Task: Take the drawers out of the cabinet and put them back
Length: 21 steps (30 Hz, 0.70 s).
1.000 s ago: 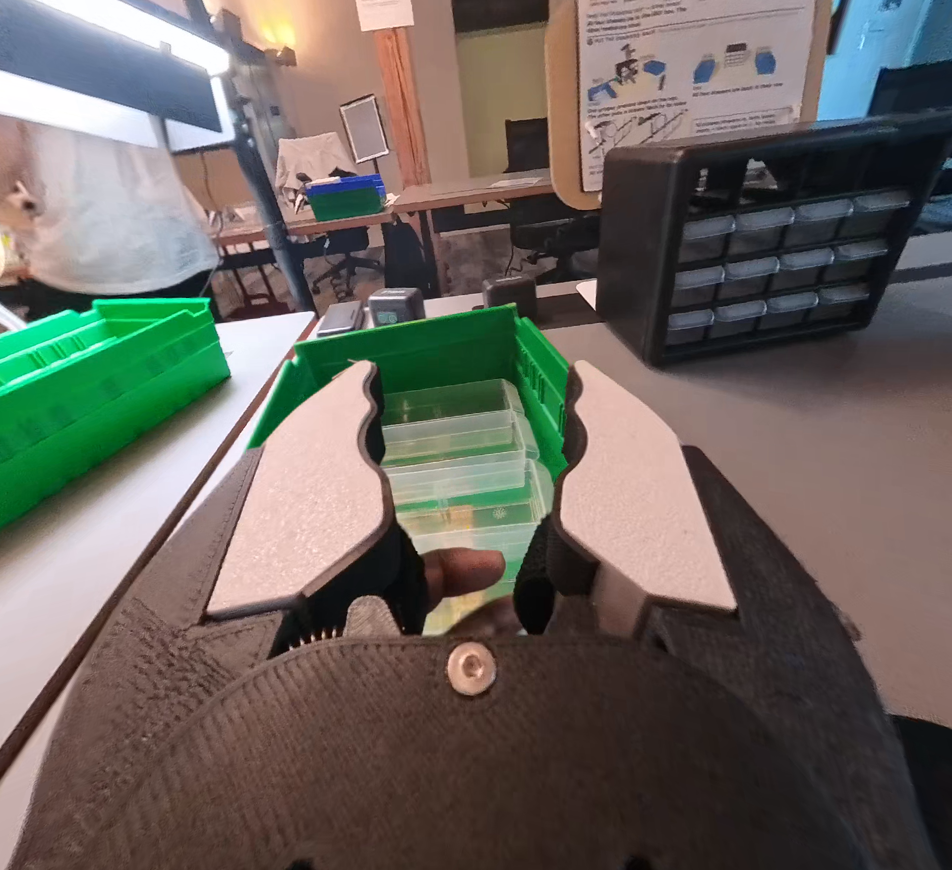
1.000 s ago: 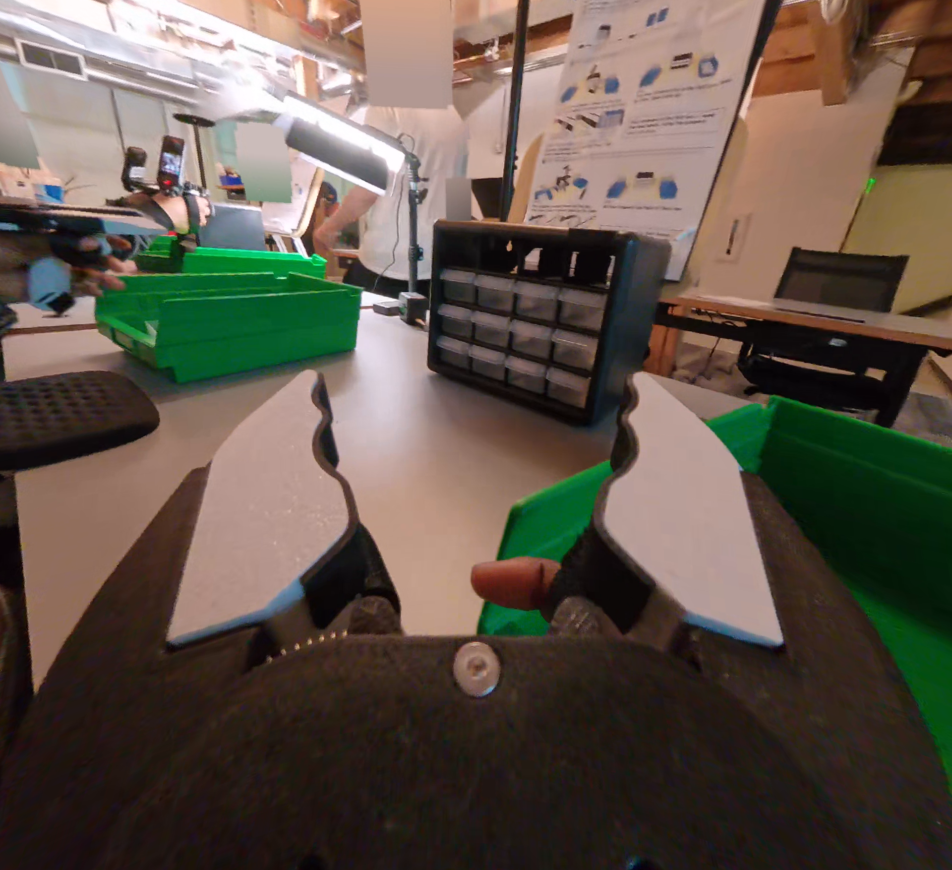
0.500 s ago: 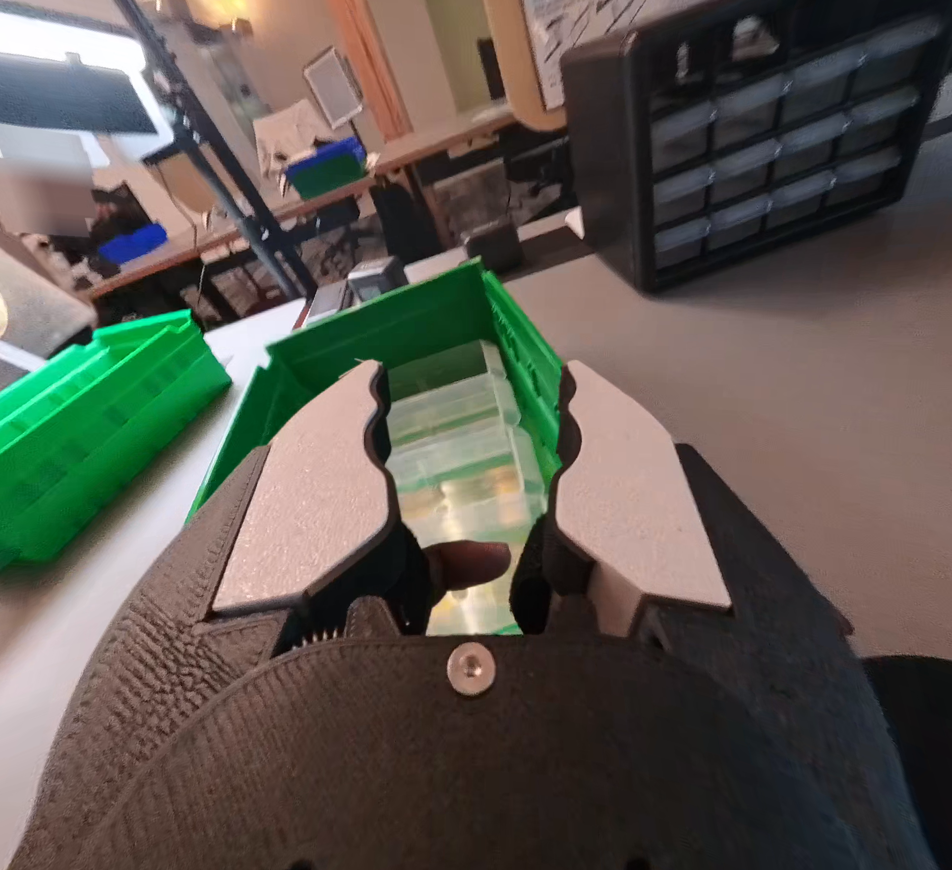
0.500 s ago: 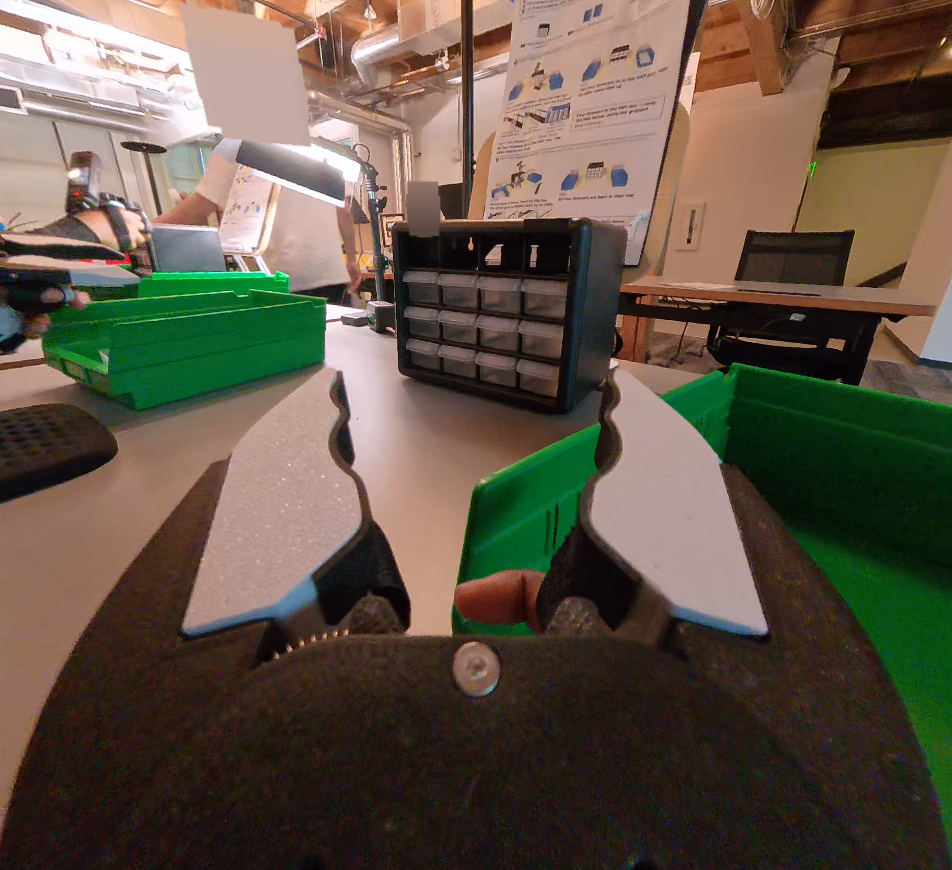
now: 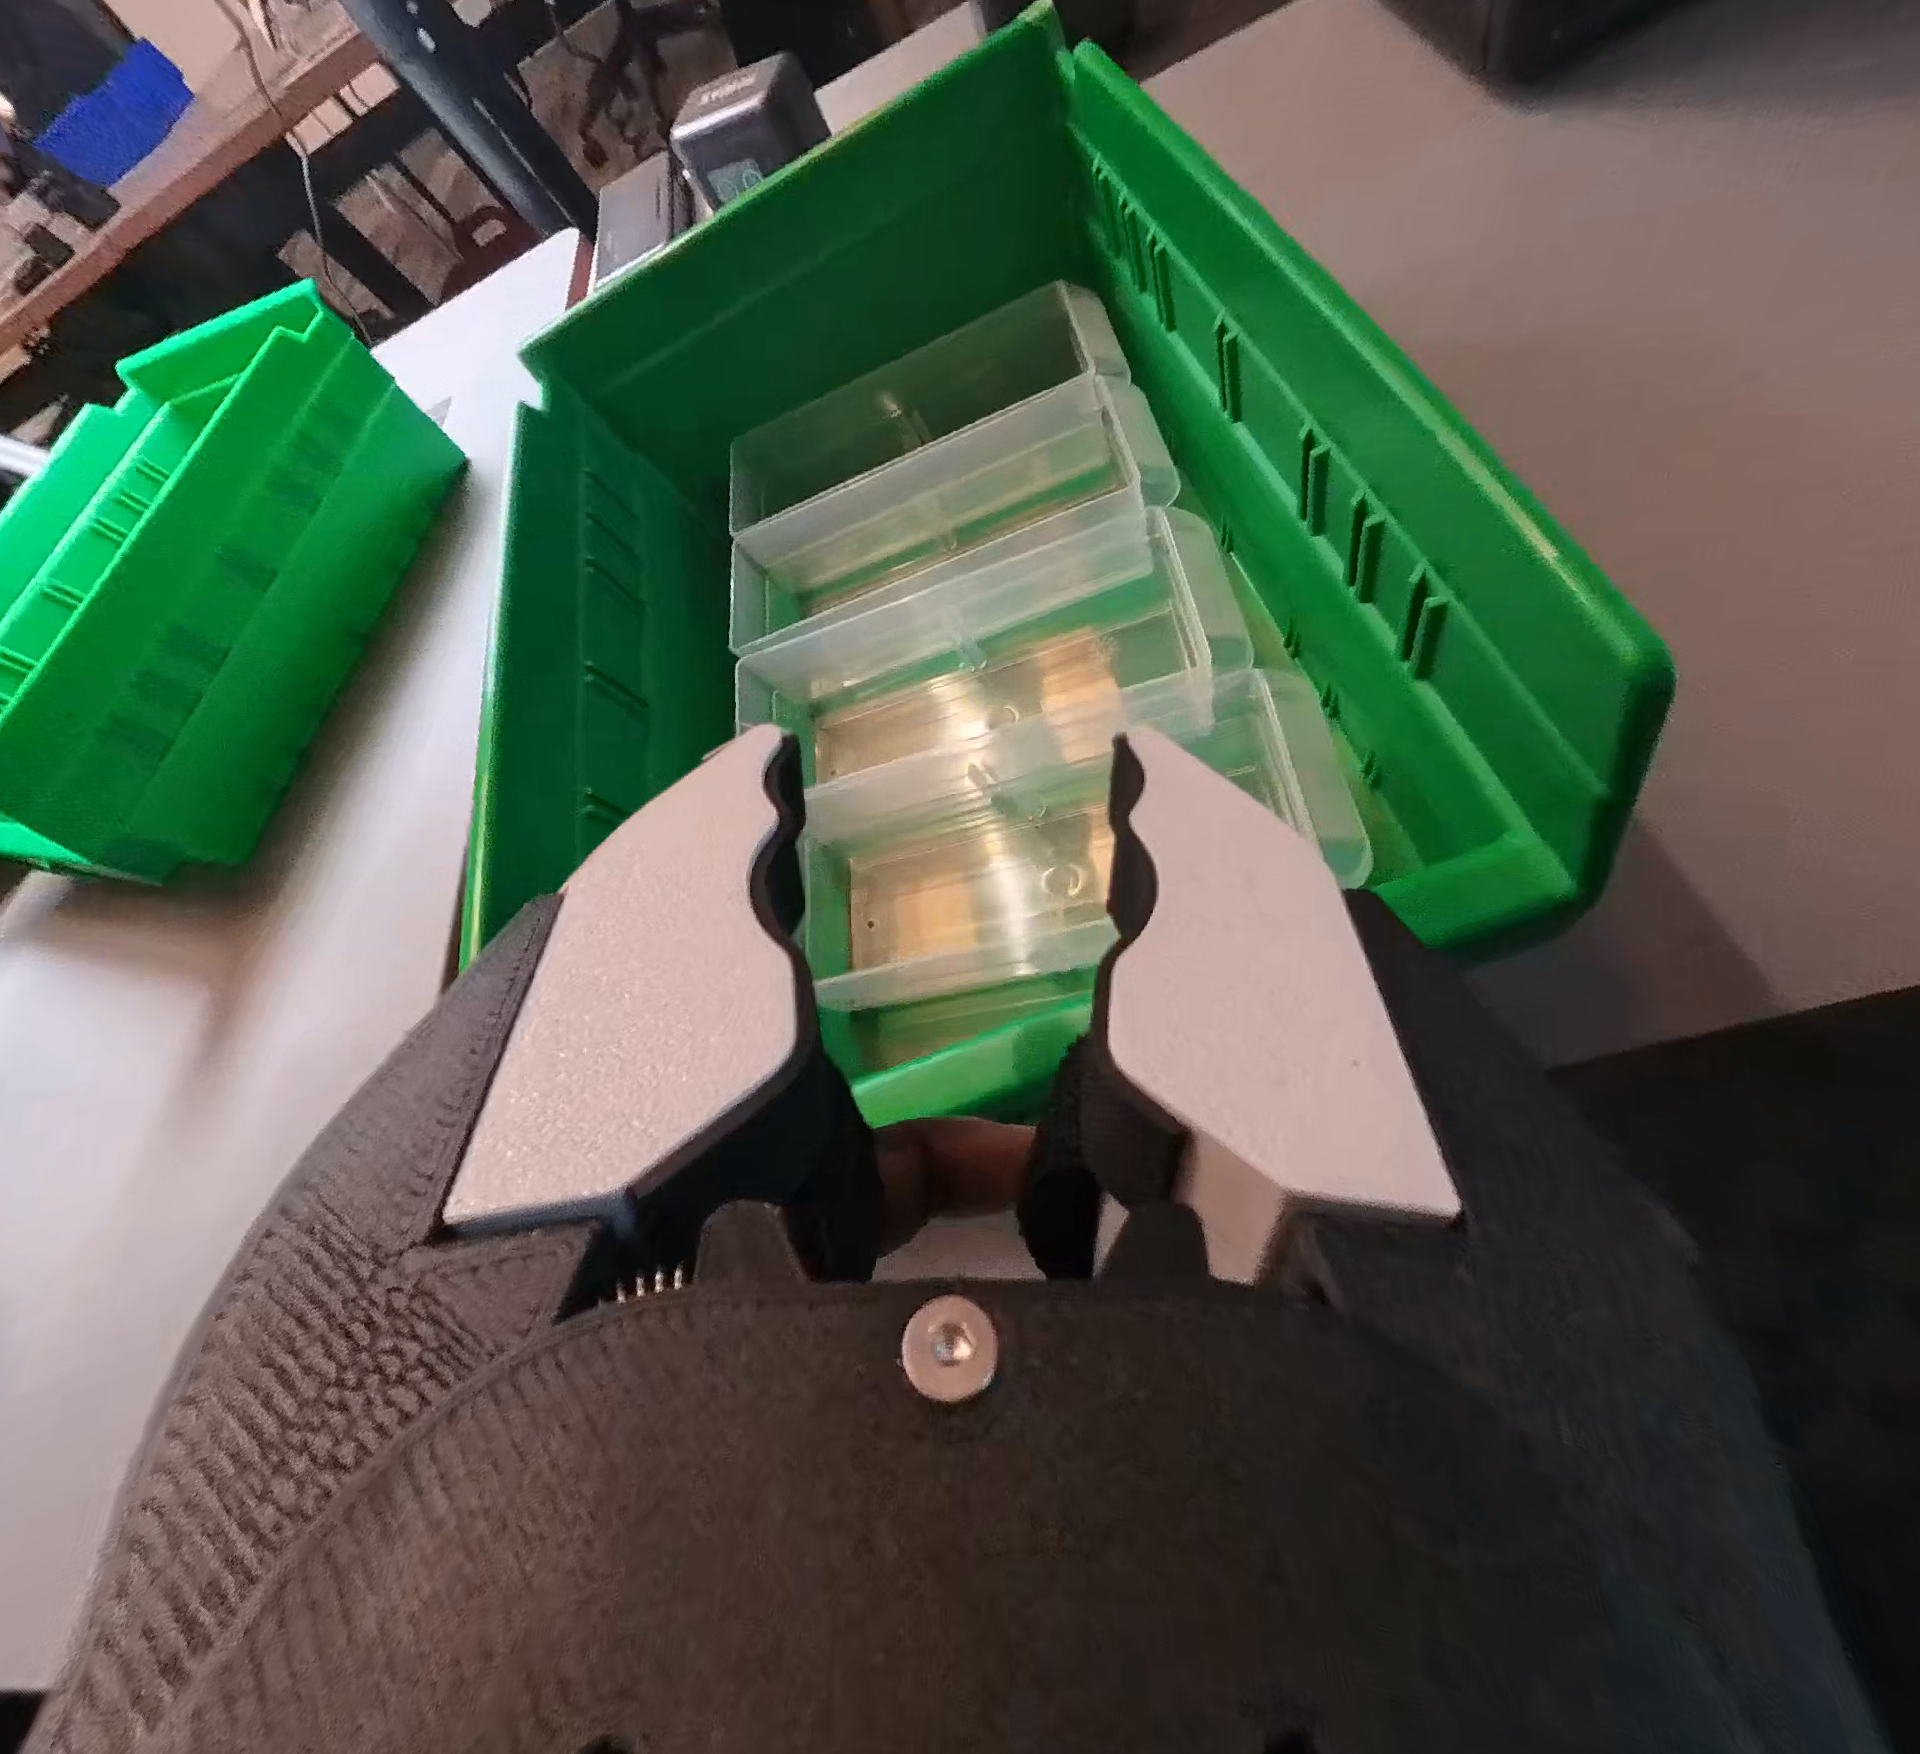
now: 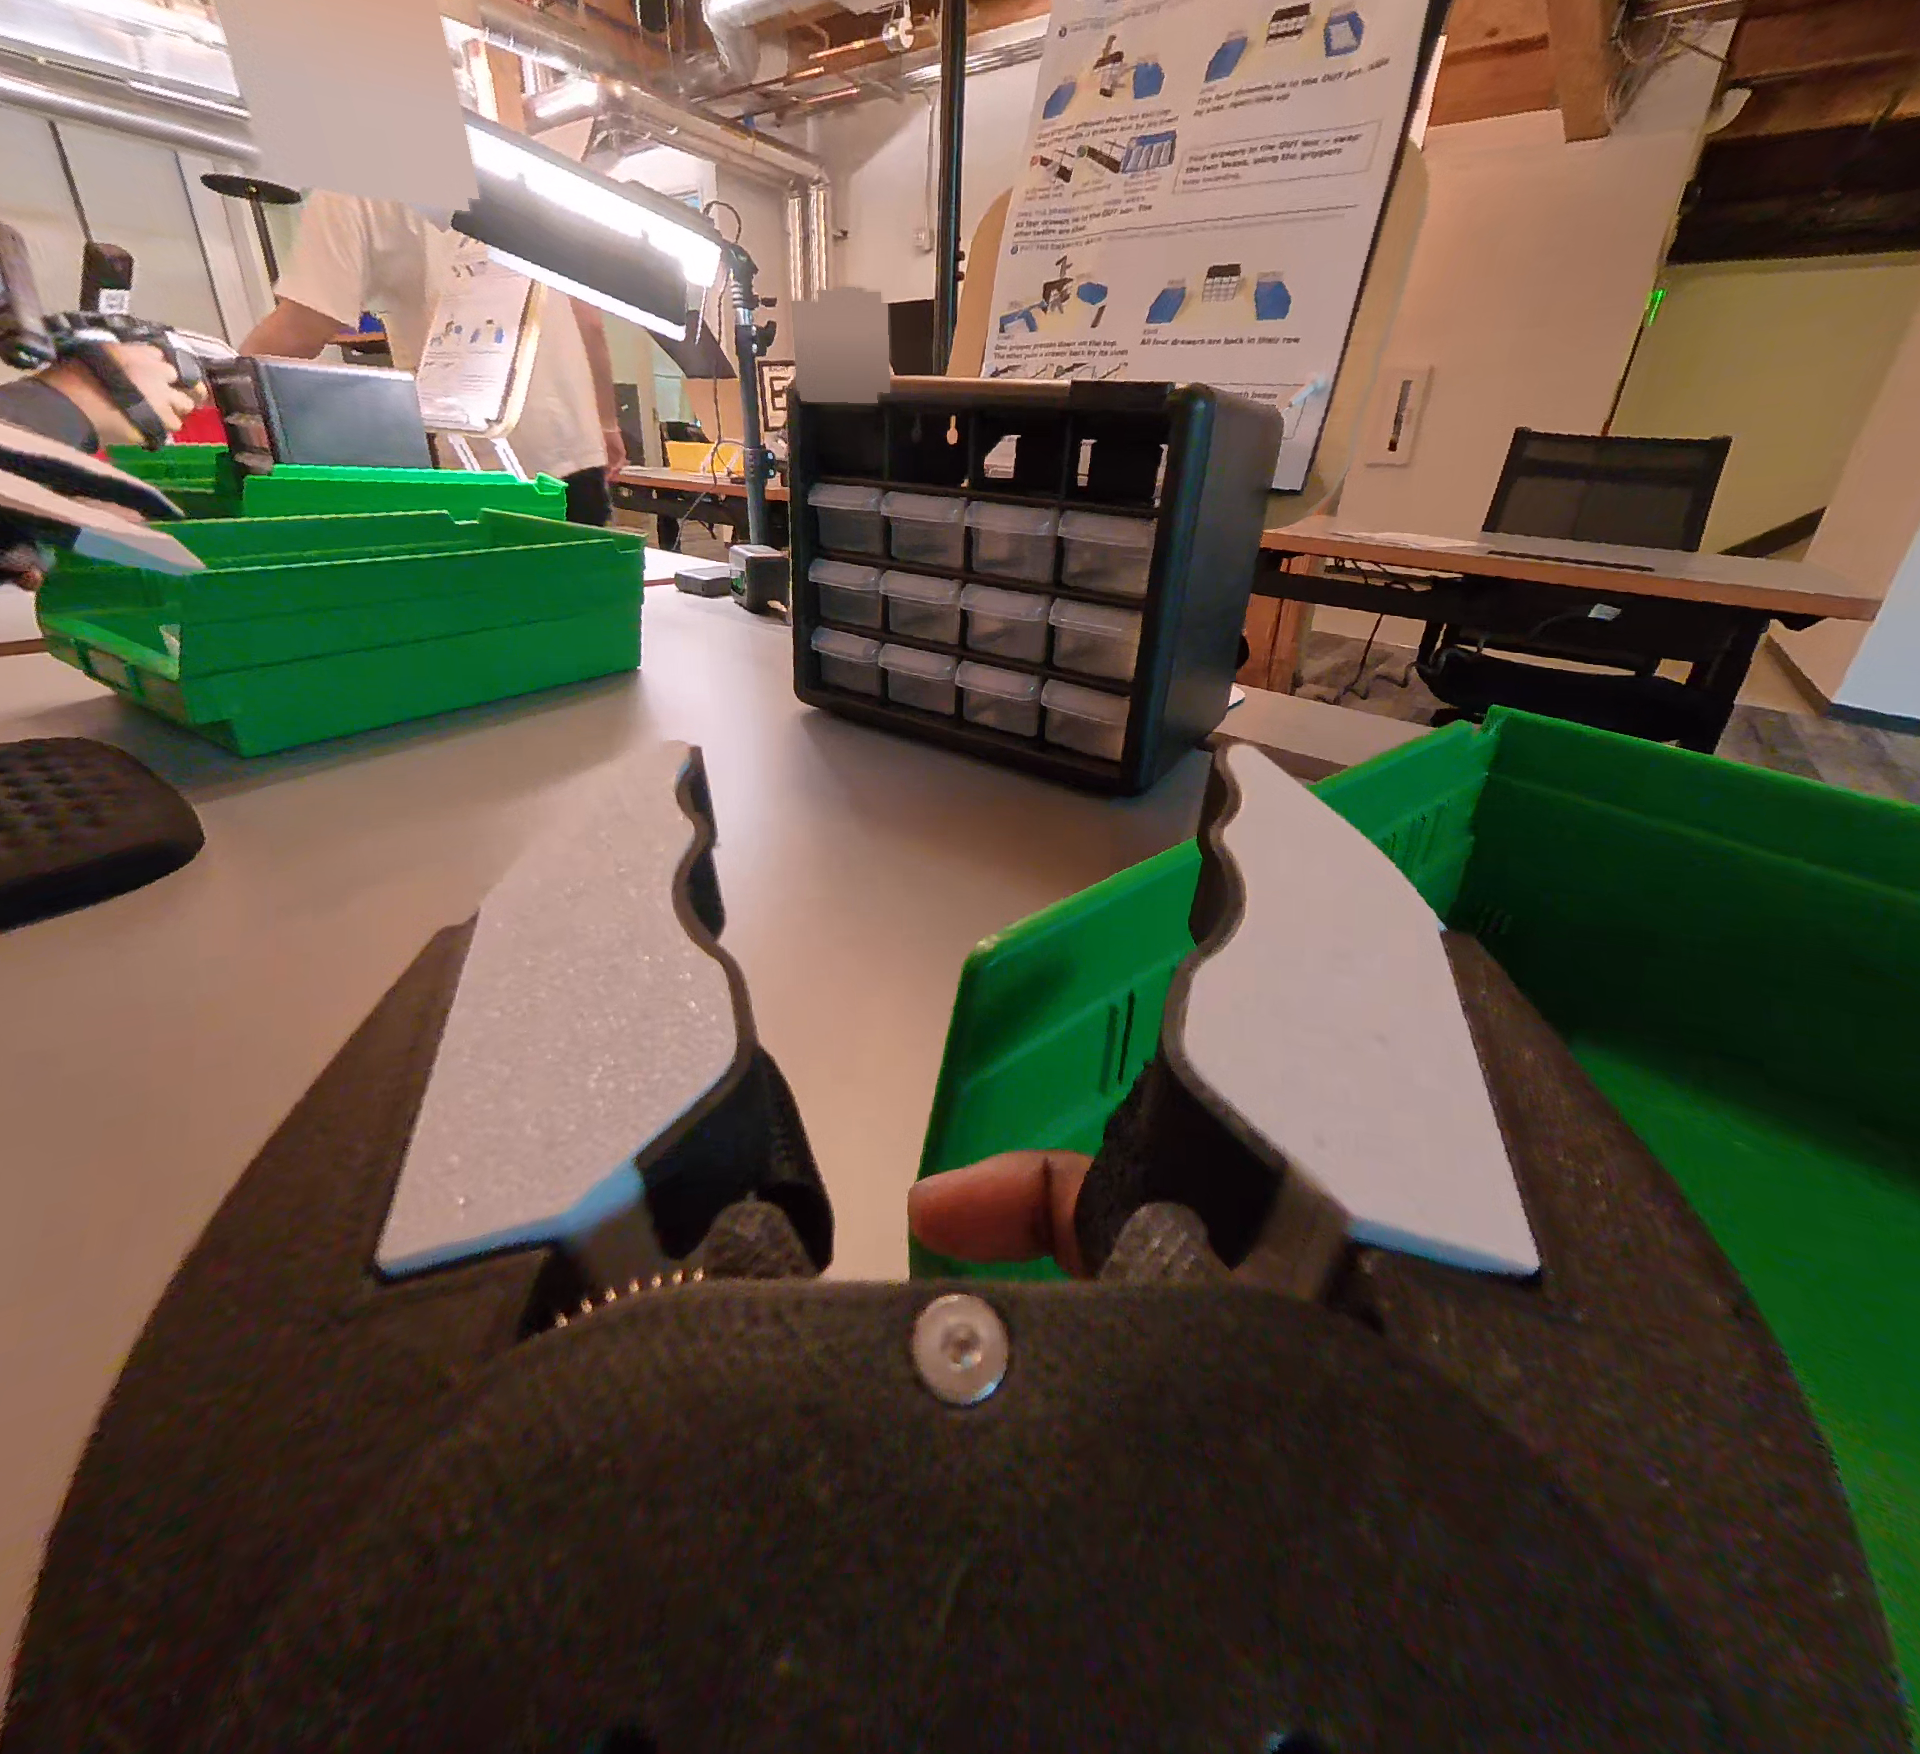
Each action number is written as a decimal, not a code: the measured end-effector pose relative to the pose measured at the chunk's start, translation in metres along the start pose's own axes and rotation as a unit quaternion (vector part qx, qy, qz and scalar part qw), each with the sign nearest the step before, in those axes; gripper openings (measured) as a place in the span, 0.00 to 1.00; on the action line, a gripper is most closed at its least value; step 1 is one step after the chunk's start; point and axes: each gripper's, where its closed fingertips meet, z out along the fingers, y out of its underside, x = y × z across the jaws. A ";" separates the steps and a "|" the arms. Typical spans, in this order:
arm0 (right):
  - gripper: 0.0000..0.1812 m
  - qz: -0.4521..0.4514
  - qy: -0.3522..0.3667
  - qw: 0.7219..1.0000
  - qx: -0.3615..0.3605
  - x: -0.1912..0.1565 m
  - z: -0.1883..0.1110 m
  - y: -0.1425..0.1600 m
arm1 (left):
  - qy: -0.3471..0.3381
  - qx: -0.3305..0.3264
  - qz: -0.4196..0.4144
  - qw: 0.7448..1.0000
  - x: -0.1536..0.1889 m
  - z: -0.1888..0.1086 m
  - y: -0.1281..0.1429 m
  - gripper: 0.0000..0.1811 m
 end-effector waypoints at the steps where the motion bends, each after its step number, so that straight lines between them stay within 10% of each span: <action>1: 0.50 -0.003 -0.002 1.000 -0.002 -0.001 0.000 0.000 | 0.002 -0.001 0.015 1.000 -0.002 0.001 -0.004 0.31; 8: 0.49 -0.022 -0.013 1.000 -0.016 -0.007 0.003 0.003 | 0.062 -0.038 0.049 0.996 -0.031 0.044 -0.056 0.27; 21: 0.49 -0.027 -0.015 0.999 -0.021 -0.009 0.003 0.005 | 0.048 -0.309 -0.024 0.949 -0.082 0.176 -0.006 0.22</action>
